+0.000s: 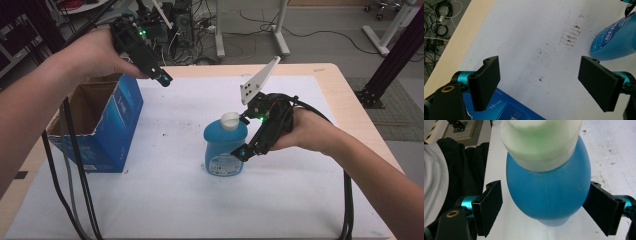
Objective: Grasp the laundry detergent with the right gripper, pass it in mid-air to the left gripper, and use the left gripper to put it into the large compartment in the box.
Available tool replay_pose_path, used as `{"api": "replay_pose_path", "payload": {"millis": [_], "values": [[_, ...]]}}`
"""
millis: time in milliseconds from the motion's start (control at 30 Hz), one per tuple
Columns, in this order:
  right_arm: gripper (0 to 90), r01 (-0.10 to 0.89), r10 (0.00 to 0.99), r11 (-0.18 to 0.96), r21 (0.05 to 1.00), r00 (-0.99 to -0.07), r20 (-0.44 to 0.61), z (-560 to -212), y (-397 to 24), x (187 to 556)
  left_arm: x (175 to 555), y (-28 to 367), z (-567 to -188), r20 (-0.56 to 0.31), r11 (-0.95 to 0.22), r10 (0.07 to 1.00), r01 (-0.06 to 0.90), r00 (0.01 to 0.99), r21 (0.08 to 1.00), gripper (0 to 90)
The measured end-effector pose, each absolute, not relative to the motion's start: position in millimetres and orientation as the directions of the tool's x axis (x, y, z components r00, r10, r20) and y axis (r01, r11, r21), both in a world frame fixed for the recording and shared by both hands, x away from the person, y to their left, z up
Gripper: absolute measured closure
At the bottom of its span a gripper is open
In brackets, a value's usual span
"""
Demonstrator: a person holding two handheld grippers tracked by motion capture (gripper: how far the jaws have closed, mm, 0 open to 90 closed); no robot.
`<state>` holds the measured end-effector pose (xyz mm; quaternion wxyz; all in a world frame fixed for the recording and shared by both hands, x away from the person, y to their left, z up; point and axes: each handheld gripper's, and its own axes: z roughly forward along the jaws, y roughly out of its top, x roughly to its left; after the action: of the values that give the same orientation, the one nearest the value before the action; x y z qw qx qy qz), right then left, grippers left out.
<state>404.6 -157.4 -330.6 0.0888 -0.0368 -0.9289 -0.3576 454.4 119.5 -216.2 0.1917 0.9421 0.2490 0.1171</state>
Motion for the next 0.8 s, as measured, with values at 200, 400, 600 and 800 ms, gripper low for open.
{"api": "replay_pose_path", "payload": {"millis": [200, 400, 600, 800], "values": [[18.0, 0.129, 0.005, 0.739, 0.662, -0.983, 0.185, -333.1, -155.5, 405.6, 454.4, 119.1, -216.0, 0.128, -0.804, 0.512, 0.422, 0.849, 0.420, 18.2], [18.9, 0.123, 0.004, 0.740, 0.661, -0.984, 0.178, -334.6, -154.5, 405.9, 454.6, 118.6, -216.3, 0.129, -0.807, 0.509, 0.419, 0.851, 0.417, 18.1], [19.0, 0.121, 0.011, 0.744, 0.657, -0.986, 0.169, -337.1, -152.0, 405.2, 454.3, 119.0, -215.5, 0.130, -0.805, 0.508, 0.416, 0.852, 0.423, 18.1], [26.9, 0.125, 0.020, 0.743, 0.658, -0.986, 0.165, -337.6, -152.6, 406.3, 453.9, 121.0, -215.4, 0.130, -0.805, 0.510, 0.419, 0.850, 0.420, 18.1]]}}
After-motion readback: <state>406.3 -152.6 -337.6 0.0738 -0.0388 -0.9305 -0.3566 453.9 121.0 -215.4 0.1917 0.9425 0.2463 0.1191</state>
